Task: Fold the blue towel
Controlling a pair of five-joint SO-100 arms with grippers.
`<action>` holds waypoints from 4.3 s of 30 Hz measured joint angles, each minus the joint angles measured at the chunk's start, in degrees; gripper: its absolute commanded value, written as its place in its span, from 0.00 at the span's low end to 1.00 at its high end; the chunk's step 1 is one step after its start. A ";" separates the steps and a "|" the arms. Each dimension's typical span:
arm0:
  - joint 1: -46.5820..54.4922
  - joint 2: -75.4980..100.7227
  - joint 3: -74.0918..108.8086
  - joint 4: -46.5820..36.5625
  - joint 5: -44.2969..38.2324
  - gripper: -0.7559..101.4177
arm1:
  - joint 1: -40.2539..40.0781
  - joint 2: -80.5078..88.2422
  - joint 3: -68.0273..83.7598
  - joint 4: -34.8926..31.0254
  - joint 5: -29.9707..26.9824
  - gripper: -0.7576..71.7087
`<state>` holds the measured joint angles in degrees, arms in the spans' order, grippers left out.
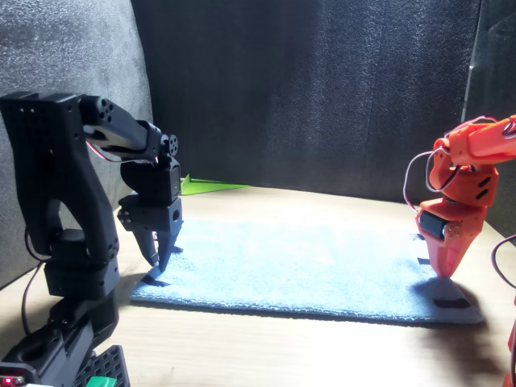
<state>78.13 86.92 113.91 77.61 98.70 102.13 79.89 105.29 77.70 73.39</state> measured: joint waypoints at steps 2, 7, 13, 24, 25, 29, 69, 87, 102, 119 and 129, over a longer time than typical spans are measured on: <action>-0.18 0.35 -0.70 0.79 -0.18 0.01 | 1.23 0.88 -1.05 1.58 0.70 0.01; -2.11 1.67 -2.46 3.25 -1.67 0.01 | 2.11 1.41 -4.83 5.10 1.14 0.01; -2.02 1.76 -4.31 5.36 -1.58 0.01 | 2.11 1.41 -10.46 8.88 1.14 0.01; -4.57 3.16 -9.23 9.67 -1.85 0.01 | 5.80 1.32 -18.54 15.64 3.16 0.01; -5.01 3.60 -9.67 9.93 -2.11 0.01 | 6.42 1.32 -19.51 15.64 3.25 0.01; -5.98 3.96 -11.60 12.04 -2.11 0.01 | 8.79 0.62 -24.35 18.72 4.13 0.01; -19.42 -14.77 -40.61 23.38 -4.22 0.01 | 31.90 -28.65 -66.97 32.34 5.98 0.01; -21.62 -20.39 -45.70 24.43 -5.01 0.01 | 39.46 -35.77 -76.73 32.70 6.42 0.40; -20.65 -20.21 -44.74 24.08 -5.01 0.01 | 45.62 -29.36 -77.08 33.31 3.08 0.47; -27.69 -37.44 -73.39 37.79 -4.31 0.01 | 21.71 -15.64 -60.38 32.87 0.26 0.45; -31.11 -42.10 -83.23 39.38 -4.22 0.01 | 11.07 -15.82 -60.38 32.17 -2.64 0.46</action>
<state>47.02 44.82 30.67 116.98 94.48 113.20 64.07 44.91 109.86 70.75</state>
